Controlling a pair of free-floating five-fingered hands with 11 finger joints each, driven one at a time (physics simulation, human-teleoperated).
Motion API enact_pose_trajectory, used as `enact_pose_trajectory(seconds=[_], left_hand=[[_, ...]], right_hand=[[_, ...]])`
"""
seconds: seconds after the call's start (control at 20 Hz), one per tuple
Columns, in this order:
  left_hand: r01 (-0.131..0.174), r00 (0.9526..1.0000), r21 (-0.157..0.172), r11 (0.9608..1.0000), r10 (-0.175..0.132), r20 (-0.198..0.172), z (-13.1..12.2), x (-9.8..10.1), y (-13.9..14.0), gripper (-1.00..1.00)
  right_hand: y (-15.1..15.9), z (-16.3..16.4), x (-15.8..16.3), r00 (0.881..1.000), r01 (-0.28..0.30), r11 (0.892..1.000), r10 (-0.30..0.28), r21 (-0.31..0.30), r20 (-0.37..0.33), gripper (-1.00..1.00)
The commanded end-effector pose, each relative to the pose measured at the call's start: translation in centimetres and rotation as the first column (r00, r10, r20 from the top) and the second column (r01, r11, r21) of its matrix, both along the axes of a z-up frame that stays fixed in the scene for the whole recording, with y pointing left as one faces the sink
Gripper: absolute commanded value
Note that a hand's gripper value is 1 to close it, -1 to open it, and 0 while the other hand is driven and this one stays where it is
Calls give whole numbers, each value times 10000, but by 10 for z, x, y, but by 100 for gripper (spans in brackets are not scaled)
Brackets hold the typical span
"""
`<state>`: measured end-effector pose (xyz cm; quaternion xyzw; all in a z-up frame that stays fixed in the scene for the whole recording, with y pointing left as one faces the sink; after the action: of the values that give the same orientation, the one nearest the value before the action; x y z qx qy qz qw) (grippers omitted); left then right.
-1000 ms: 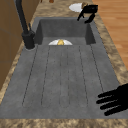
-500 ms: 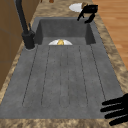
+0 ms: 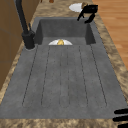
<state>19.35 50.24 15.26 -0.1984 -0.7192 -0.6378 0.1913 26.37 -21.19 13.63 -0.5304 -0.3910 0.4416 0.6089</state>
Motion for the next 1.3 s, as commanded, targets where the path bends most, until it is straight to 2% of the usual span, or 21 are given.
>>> enact_pose_trajectory(seconds=[0.0, 0.1, 0.2, 0.3, 0.35, 0.45, 0.6, 0.9, 1.05, 1.25], left_hand=[[-319, 9989, -283, 9991, 309, -349, 0, -8, 20, -100], [-294, 9986, -441, 9986, 274, -453, 1, -10, 21, -100], [-15, 9991, -454, 9990, -4, -426, 6, -7, 14, -100], [-5, 9993, -408, 9992, -10, -366, 18, -5, 12, -100], [-10, 9987, -411, 9992, -11, -503, 22, -2, 10, -100], [-75, 9996, -406, 9991, 63, -290, 41, -1, 2, -100], [-104, 9995, -329, 9994, 94, -305, 63, -4, -7, -100], [-115, 9948, -339, 9994, 80, -1018, 88, -34, 1, -100], [-130, 9957, -409, 9991, 91, -926, 92, -53, 10, -100], [-155, 9951, -410, 9990, 114, -981, 98, -75, 22, -100]], right_hand=[[0, 0, 0, 10000, 0, 10000, 0, 0, 0, 0], [0, 0, 0, 10000, 0, 10000, 0, 0, 0, 0], [0, 0, 0, 10000, 0, 10000, 0, 0, 0, 0], [0, 0, 0, 10000, 0, 10000, 0, 0, 0, 0], [0, 0, 0, 10000, 0, 10000, 0, 0, 0, 0], [0, 0, 0, 10000, 0, 10000, 0, 0, 0, 0], [0, 0, 0, 10000, 0, 10000, 0, 0, 0, 0], [0, 0, 0, 10000, 0, 10000, 0, 0, 0, 0], [0, 0, 0, 10000, 0, 10000, 0, 0, 0, 0], [0, 0, 0, 10000, 0, 10000, 0, 0, 0, 0]])
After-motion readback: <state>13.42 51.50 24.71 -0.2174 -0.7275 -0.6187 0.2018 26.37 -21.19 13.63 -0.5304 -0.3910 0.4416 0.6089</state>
